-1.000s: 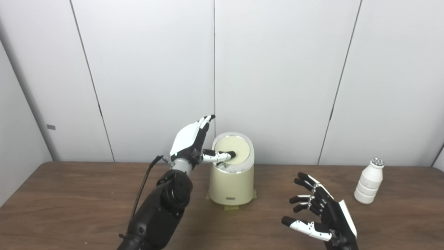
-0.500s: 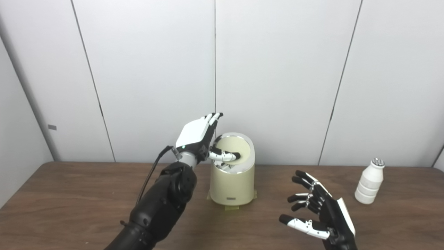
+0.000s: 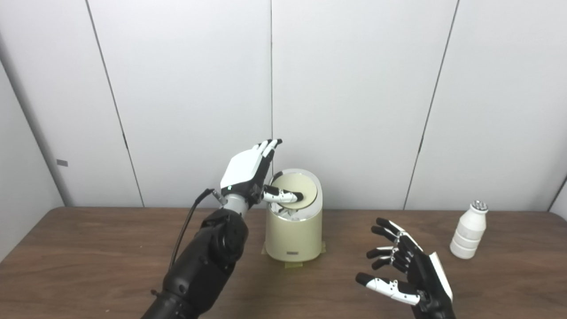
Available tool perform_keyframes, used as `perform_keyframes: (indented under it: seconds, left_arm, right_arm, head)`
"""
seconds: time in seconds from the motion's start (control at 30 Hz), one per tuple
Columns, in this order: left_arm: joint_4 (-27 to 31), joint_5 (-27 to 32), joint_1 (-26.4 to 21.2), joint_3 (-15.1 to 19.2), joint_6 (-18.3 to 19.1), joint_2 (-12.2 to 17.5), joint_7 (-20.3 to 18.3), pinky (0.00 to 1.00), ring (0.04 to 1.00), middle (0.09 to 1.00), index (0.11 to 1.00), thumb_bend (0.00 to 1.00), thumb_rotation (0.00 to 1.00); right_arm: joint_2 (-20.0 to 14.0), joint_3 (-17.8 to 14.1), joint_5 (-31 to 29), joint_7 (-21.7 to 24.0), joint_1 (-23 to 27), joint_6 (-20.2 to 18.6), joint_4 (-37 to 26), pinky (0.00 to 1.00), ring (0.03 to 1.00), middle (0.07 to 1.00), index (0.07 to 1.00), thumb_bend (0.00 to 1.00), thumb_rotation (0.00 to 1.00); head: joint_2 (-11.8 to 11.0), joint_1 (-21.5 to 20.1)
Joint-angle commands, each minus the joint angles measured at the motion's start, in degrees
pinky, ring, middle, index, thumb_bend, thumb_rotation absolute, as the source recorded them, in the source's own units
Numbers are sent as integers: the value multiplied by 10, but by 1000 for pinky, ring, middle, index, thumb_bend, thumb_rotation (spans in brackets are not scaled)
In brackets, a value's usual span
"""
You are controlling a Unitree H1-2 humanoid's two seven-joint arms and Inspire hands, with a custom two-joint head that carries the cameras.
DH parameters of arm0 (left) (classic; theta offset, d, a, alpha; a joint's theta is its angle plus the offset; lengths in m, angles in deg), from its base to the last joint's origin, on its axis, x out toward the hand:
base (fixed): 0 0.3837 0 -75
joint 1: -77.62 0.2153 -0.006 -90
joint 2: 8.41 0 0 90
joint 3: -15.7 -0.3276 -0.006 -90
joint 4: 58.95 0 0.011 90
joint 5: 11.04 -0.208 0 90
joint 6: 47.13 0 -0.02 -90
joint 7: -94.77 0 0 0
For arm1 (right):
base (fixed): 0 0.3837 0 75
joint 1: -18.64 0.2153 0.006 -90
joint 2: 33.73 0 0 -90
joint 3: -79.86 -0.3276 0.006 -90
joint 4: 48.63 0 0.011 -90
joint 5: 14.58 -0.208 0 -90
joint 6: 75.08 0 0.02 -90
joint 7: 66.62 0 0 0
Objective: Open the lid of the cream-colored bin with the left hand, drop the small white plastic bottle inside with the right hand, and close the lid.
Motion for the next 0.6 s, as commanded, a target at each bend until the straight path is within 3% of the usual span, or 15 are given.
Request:
perform_keyframes:
  seconds: [0.0,0.1,0.13,0.23,0.4,0.47,0.57]
  left_arm:
    - [26,4,-32,21,-32,2,41,926,1000,1000,1000,789,304]
    - [59,37,-25,54,-52,-10,52,779,942,979,985,754,292]
    - [80,67,-20,71,-47,-18,36,757,920,961,974,743,276]
    - [147,151,2,104,-26,-38,-16,763,889,906,932,734,223]
    - [209,199,43,126,-19,-47,-42,700,837,866,896,746,196]
    - [234,226,66,139,-6,-50,-56,743,849,854,894,774,265]
    - [271,245,106,152,9,-51,-66,756,835,837,883,776,288]
  right_arm:
    - [1,0,-3,-3,20,10,-14,453,583,797,810,686,202]
    - [-2,0,3,-5,20,15,-10,447,578,798,811,677,206]
    - [-3,0,3,-5,19,15,-10,448,578,799,812,674,206]
    - [-5,-2,1,-4,19,17,-5,458,588,802,817,676,219]
    - [-8,-4,-1,-3,19,15,-4,460,588,798,821,683,224]
    - [-10,-5,-2,-3,19,15,-3,458,587,794,819,684,220]
    - [-9,-5,-1,-3,18,6,-10,461,586,794,819,683,214]
  head:
    - [0,0]
    - [1,5]
    - [0,7]
    - [-1,8]
    - [0,11]
    - [0,12]
    - [0,13]
